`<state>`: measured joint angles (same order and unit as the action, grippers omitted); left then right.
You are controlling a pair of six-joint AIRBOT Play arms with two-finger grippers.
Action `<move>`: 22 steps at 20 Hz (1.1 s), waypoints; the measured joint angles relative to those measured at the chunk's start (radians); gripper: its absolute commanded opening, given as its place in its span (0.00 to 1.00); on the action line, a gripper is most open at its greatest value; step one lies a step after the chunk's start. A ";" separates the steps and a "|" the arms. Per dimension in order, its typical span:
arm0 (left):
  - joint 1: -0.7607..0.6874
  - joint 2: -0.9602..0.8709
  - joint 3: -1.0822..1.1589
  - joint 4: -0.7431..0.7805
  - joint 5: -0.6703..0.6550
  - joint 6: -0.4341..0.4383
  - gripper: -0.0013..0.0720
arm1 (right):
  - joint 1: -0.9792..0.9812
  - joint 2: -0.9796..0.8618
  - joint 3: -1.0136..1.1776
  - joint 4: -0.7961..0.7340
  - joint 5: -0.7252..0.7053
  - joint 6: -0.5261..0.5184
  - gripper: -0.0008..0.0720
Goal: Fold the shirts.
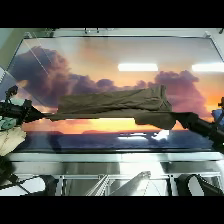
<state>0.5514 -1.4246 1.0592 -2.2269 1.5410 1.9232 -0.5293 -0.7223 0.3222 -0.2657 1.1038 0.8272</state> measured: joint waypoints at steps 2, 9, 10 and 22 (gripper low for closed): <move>-0.028 -0.037 0.043 -0.001 -0.011 -0.004 0.05 | -0.001 -0.103 0.042 0.055 -0.032 -0.102 0.04; -0.171 -0.226 0.303 0.006 -0.038 -0.069 0.05 | 0.141 -0.538 0.300 0.264 -0.139 -0.412 0.04; -0.185 -0.254 0.341 0.008 -0.038 -0.081 0.05 | 0.162 -0.591 0.341 0.271 -0.156 -0.429 0.04; -0.314 -0.528 0.614 0.183 0.053 -0.188 0.18 | 0.225 -0.876 0.524 0.187 -0.258 -0.457 0.27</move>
<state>0.2375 -1.9526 1.6733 -2.0434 1.5936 1.7351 -0.3038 -1.5986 0.8459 -0.0788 0.8459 0.3698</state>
